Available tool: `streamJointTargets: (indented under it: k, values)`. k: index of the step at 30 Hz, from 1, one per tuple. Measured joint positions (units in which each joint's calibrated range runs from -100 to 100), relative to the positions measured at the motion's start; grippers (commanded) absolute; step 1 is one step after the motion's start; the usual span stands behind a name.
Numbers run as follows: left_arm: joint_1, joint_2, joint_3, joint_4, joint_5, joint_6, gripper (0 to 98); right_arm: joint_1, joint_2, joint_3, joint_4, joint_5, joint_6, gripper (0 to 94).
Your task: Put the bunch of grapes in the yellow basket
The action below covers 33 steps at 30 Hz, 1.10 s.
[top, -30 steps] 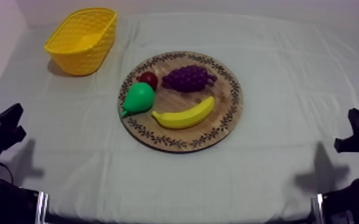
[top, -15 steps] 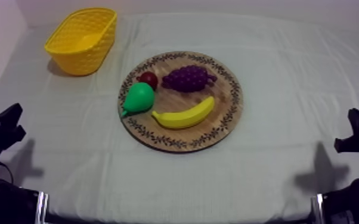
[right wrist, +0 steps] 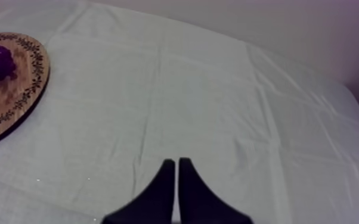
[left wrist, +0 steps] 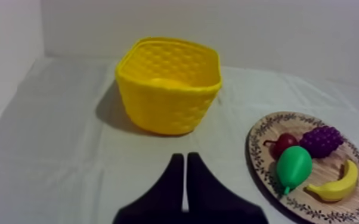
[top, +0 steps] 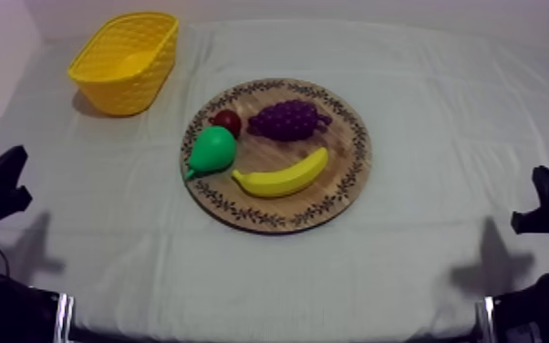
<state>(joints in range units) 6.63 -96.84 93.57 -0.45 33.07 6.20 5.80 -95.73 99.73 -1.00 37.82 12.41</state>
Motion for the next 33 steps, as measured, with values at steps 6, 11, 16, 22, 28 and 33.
streamJointTargets:
  k: [6, 11, 16, 22, 28, 33]
  values:
    - [2.7, 10.1, -13.2, -0.74, 4.6, -2.2, 0.0, 0.0, 0.0, 0.0, 0.0, 0.0, 0.0, 0.2]
    - [6.9, 21.4, -24.9, -1.32, 5.9, -2.4, 0.0, 0.0, 0.0, 0.0, 0.0, 0.0, 0.0, 0.2]
    - [11.1, 32.5, -33.3, -2.2, 6.0, -2.7, 0.0, 0.0, 0.0, 0.0, 0.0, 0.0, 0.0, 0.2]
    - [15.0, 45.1, -41.9, -2.55, 8.1, -3.4, 0.0, 0.0, 0.0, 0.0, 0.0, 0.0, 0.0, 0.2]
    - [16.3, 55.2, -51.9, -2.04, 14.1, -5.3, 0.0, 0.0, 0.0, 0.0, 0.0, 0.0, 0.0, 0.2]
    - [17.2, 62.2, -60.3, -2.04, 18.6, -7.0, 0.0, 0.0, 0.0, 0.0, 0.0, 0.0, 0.0, 0.2]
